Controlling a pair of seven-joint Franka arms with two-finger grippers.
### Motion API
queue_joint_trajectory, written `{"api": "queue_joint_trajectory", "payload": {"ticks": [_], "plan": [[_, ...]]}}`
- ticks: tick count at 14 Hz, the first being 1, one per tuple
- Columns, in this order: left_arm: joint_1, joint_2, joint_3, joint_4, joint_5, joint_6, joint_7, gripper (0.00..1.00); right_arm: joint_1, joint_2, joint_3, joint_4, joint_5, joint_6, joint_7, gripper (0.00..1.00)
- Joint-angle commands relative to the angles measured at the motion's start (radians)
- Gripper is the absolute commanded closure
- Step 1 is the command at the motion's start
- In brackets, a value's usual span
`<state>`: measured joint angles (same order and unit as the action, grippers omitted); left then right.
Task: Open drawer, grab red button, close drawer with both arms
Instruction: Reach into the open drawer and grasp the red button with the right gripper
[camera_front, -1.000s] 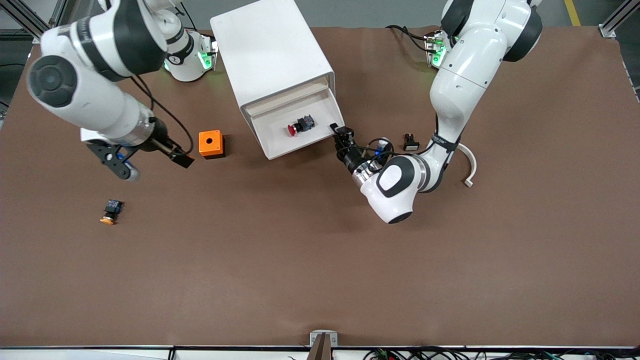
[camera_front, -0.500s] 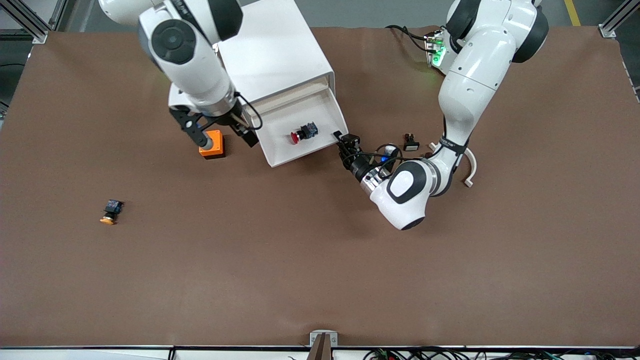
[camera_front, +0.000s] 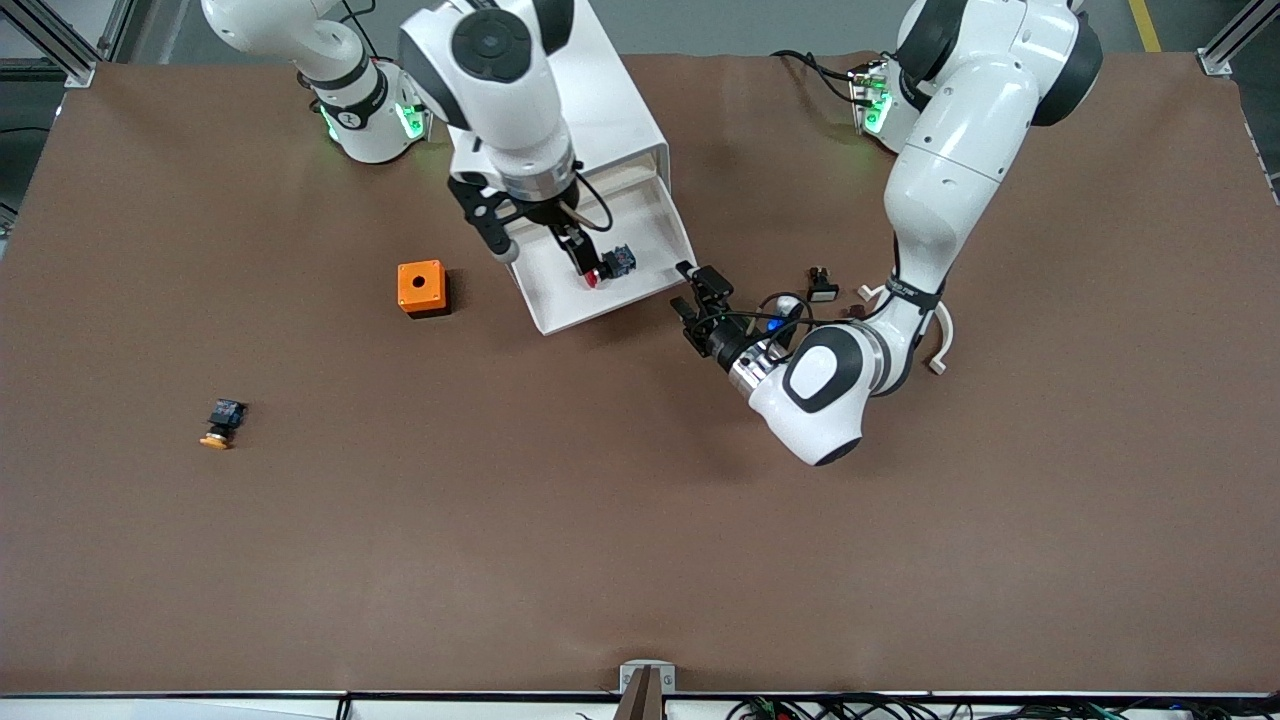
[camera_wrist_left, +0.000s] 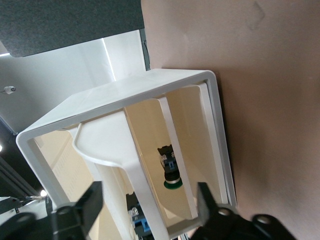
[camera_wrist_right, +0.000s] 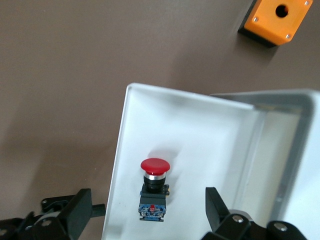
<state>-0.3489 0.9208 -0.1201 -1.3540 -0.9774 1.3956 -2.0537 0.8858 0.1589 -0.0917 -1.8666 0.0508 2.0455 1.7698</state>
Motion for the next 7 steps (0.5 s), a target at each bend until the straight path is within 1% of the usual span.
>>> {"api": "queue_joint_trajectory", "payload": {"ticks": [1,3,5,6,7], "plan": [[0.04,0.007,-0.009,0.027,-0.024,-0.003,0.064,0.0,0.06,0.066,-0.013,0.015,-0.045,0.03,0.086,0.0],[0.068,0.004,-0.012,0.047,-0.024,-0.013,0.144,0.0,0.084,0.109,-0.013,0.035,-0.08,0.032,0.143,0.0],[0.079,0.004,-0.003,0.085,-0.015,-0.027,0.269,0.0,0.108,0.157,-0.013,0.056,-0.089,0.033,0.181,0.0],[0.079,0.003,0.013,0.091,-0.014,-0.027,0.35,0.0,0.116,0.172,-0.014,0.064,-0.089,0.038,0.198,0.0],[0.079,0.0,0.045,0.111,-0.014,-0.027,0.436,0.0,0.117,0.175,-0.014,0.067,-0.089,0.041,0.203,0.0]]}}
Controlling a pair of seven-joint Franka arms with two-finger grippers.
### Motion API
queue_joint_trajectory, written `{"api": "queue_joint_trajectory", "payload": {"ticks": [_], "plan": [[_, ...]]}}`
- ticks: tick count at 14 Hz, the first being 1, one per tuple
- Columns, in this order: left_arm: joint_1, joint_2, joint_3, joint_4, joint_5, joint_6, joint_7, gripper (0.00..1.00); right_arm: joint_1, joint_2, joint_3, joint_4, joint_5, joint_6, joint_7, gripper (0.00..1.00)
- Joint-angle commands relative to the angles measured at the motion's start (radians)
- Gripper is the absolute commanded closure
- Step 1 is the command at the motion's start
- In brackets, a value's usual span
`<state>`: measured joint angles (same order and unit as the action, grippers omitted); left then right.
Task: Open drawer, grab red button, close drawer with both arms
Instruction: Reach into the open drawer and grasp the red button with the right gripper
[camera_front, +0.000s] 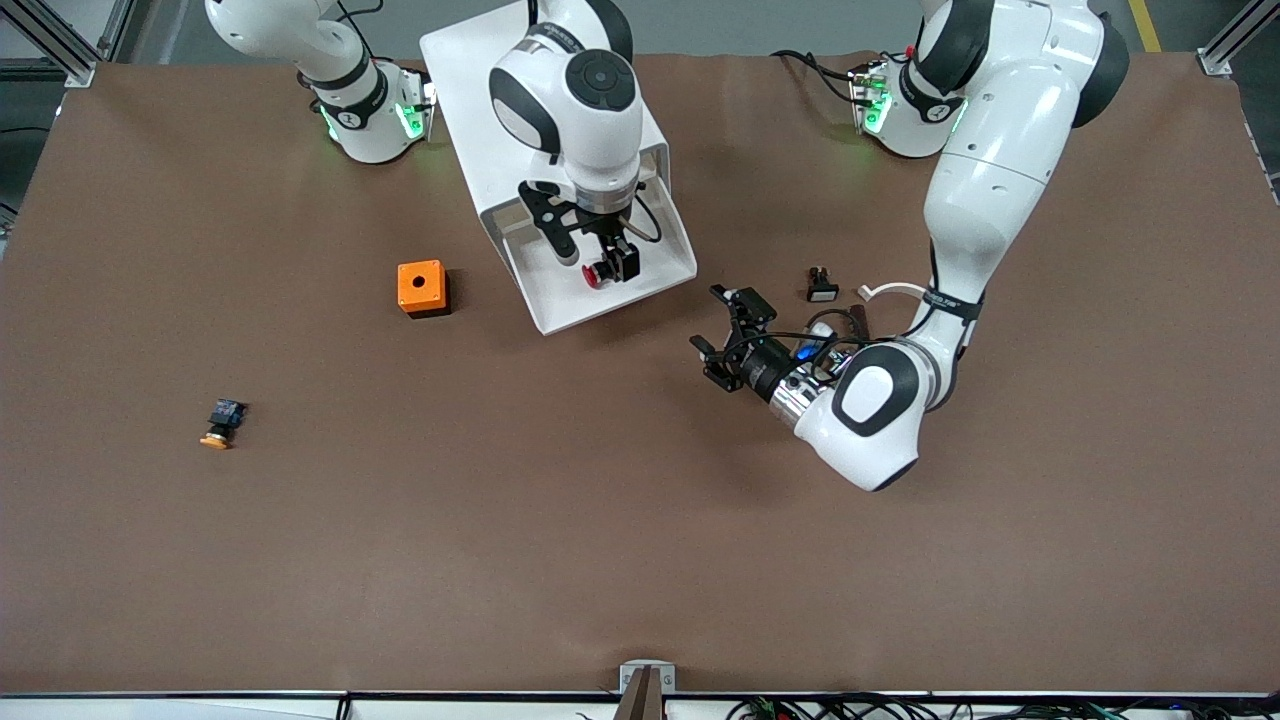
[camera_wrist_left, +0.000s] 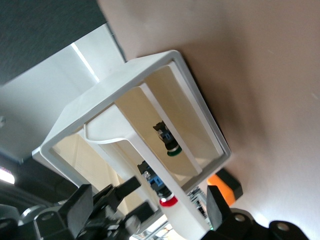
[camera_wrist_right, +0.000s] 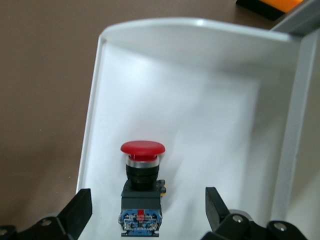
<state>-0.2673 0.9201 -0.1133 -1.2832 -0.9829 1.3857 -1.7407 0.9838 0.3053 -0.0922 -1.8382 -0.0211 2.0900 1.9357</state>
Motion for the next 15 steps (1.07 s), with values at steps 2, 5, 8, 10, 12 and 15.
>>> {"api": "queue_joint_trajectory", "payload": {"ticks": [2,5,8,10,12,15], "plan": [[-0.004,-0.012,0.076,0.056,-0.005,-0.017,0.296,0.0,0.022,0.035,-0.014,0.04,-0.017,-0.004,0.038,0.0],[-0.003,-0.043,0.089,0.056,0.076,-0.01,0.594,0.0,0.027,0.051,-0.012,0.053,-0.019,-0.002,0.051,0.0],[-0.015,-0.084,0.101,0.056,0.17,0.061,0.697,0.0,0.029,0.057,-0.012,0.054,-0.017,-0.002,0.051,0.0],[-0.032,-0.113,0.1,0.056,0.236,0.145,0.757,0.0,0.03,0.06,-0.012,0.054,-0.017,-0.002,0.052,0.0],[-0.047,-0.136,0.101,0.056,0.282,0.246,0.797,0.0,0.033,0.072,-0.012,0.06,-0.017,-0.004,0.052,0.0],[-0.05,-0.158,0.1,0.056,0.354,0.302,0.802,0.0,0.033,0.074,-0.012,0.066,-0.016,-0.001,0.052,0.0]]}}
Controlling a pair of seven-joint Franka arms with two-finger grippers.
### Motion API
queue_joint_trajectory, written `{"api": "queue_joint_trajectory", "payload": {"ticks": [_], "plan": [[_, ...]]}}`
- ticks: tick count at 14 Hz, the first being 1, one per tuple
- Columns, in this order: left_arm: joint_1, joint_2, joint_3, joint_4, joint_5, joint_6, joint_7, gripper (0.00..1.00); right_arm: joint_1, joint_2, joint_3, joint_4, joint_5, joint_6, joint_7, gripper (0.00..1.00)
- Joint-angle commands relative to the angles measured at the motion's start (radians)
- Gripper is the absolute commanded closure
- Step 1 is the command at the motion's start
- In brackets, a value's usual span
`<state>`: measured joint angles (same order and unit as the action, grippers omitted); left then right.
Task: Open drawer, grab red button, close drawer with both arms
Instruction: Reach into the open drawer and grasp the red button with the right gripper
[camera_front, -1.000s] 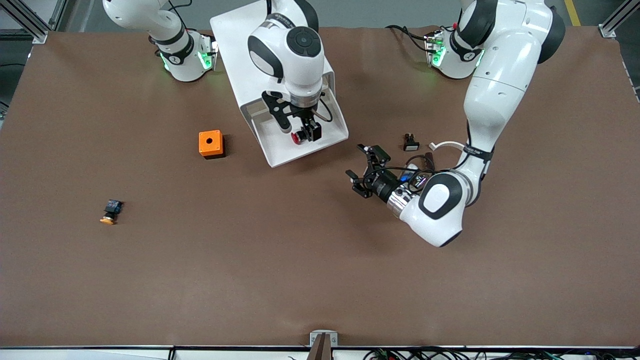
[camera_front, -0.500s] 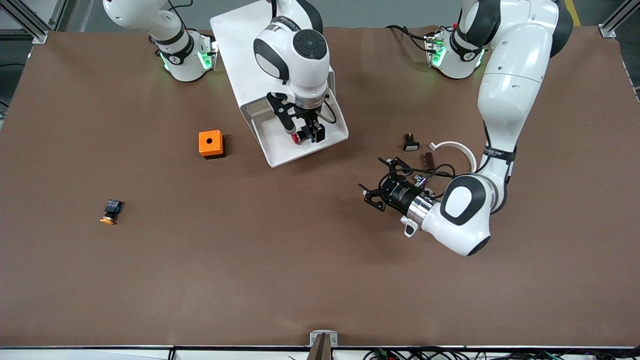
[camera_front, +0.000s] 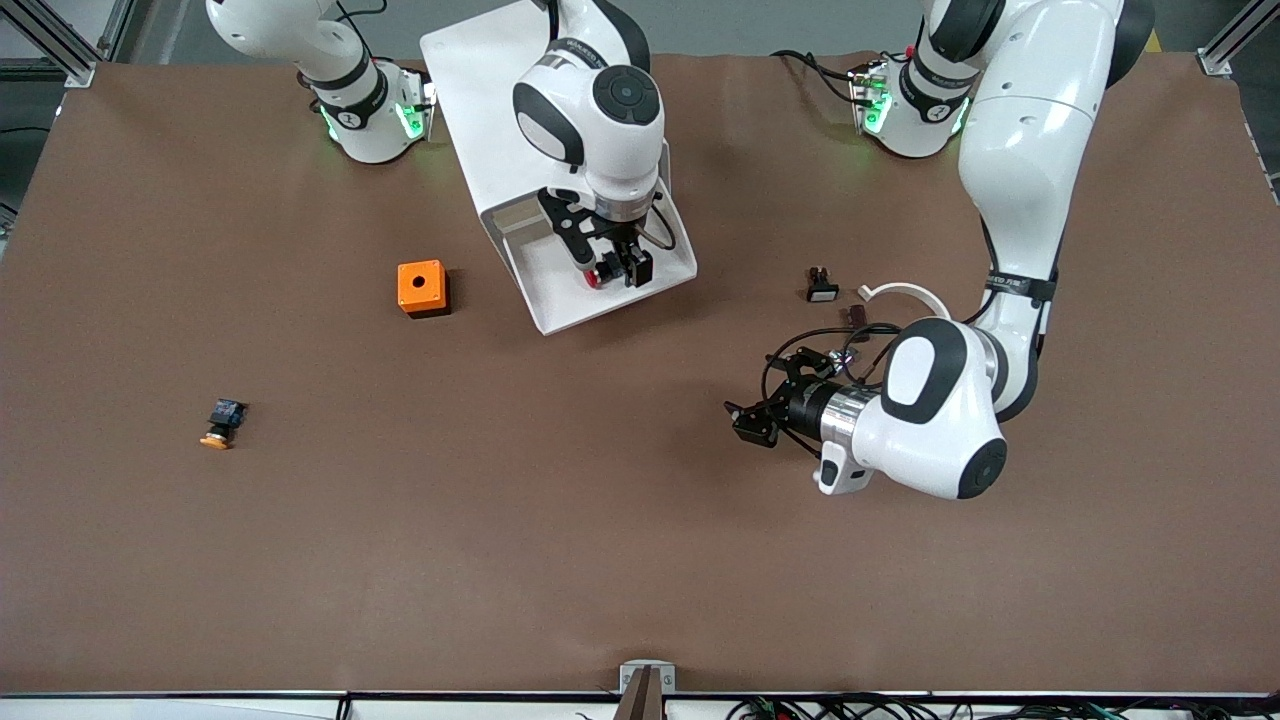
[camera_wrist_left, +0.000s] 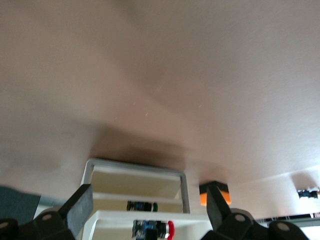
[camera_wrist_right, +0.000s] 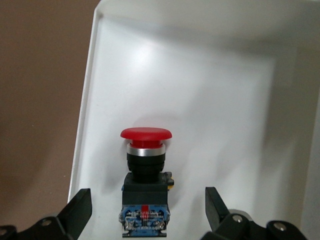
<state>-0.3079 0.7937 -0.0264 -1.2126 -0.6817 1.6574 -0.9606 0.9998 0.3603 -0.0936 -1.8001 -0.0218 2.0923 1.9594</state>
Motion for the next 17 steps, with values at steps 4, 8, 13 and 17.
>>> {"api": "queue_joint_trajectory", "payload": {"ticks": [4,8,13,17], "plan": [[-0.039,-0.067,0.013,-0.018,0.154,0.123,0.028,0.0,0.019,0.019,-0.011,0.03,-0.012,0.003,0.03,0.0],[-0.059,-0.068,0.01,-0.018,0.235,0.173,0.042,0.0,0.025,0.026,-0.009,0.03,-0.01,0.006,0.029,0.09],[-0.114,-0.094,0.007,-0.025,0.343,0.205,0.04,0.0,0.026,0.026,-0.009,0.03,-0.004,0.005,0.027,0.47],[-0.158,-0.106,0.01,-0.027,0.396,0.209,0.039,0.0,0.026,0.026,-0.009,0.031,0.002,0.0,0.026,1.0]]}}
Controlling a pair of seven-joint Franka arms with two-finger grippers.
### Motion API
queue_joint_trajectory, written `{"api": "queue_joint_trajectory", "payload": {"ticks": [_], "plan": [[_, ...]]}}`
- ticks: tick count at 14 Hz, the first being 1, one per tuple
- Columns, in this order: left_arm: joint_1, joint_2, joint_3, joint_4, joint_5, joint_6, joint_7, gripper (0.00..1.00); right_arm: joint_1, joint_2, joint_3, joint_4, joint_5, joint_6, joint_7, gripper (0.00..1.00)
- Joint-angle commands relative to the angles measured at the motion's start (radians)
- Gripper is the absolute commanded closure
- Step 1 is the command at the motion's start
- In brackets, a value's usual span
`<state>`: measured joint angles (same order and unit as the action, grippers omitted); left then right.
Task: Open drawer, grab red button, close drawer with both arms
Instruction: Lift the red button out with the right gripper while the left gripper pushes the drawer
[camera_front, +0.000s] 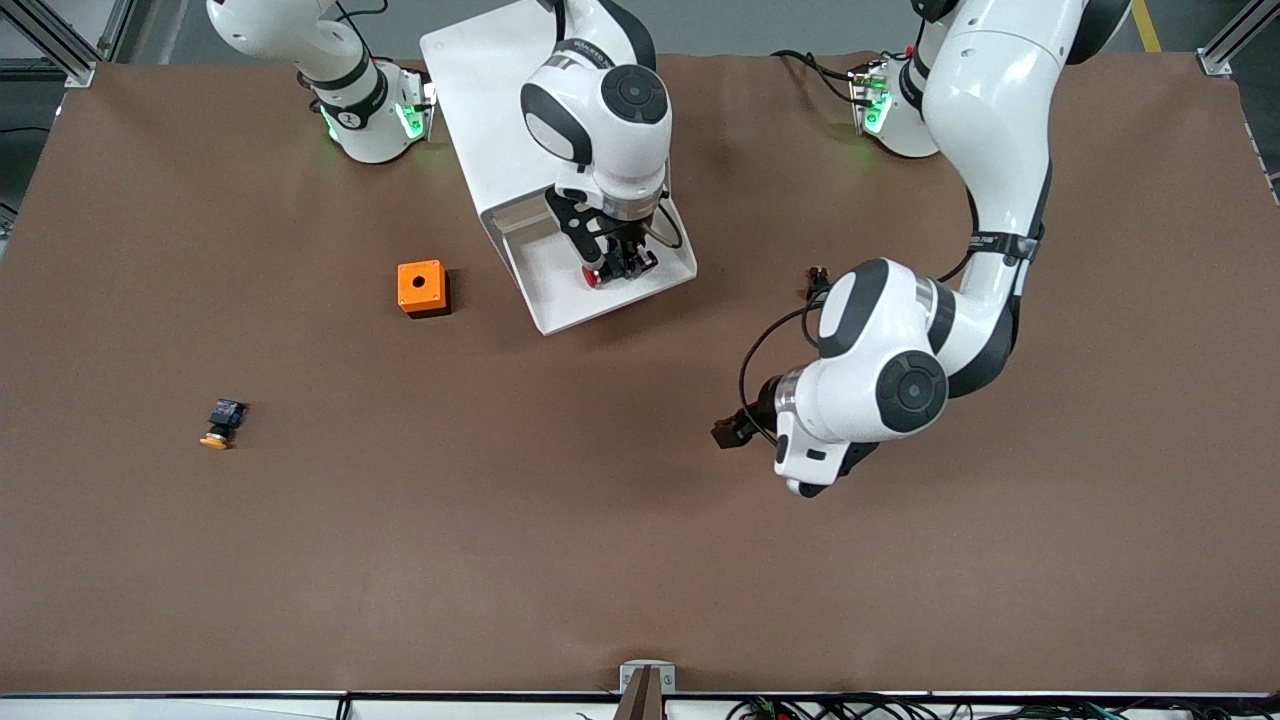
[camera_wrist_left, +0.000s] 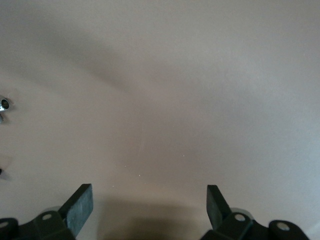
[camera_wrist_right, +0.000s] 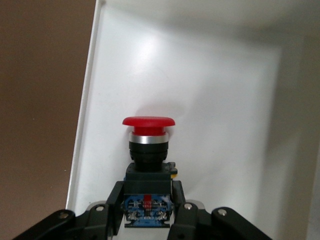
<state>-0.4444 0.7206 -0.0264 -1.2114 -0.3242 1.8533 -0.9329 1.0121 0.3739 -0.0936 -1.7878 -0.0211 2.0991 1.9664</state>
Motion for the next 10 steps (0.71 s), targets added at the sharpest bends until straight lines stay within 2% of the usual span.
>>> {"api": "queue_joint_trajectory", "payload": {"ticks": [1,4,7,10], "plan": [[-0.027,-0.035,0.01,-0.028,0.054,0.014,0.002,0.0,0.013,0.013,-0.009,0.024,0.001,-0.008,0.019,1.0],[-0.051,-0.038,0.01,-0.03,0.123,0.014,-0.007,0.0,-0.007,0.017,-0.012,0.105,0.0,-0.036,-0.024,1.0],[-0.056,-0.04,0.011,-0.03,0.125,0.014,-0.007,0.0,-0.09,0.016,-0.012,0.289,0.007,-0.28,-0.211,1.0],[-0.056,-0.038,0.01,-0.03,0.125,0.014,-0.007,0.0,-0.202,-0.021,-0.014,0.317,0.01,-0.433,-0.543,1.0]]}}
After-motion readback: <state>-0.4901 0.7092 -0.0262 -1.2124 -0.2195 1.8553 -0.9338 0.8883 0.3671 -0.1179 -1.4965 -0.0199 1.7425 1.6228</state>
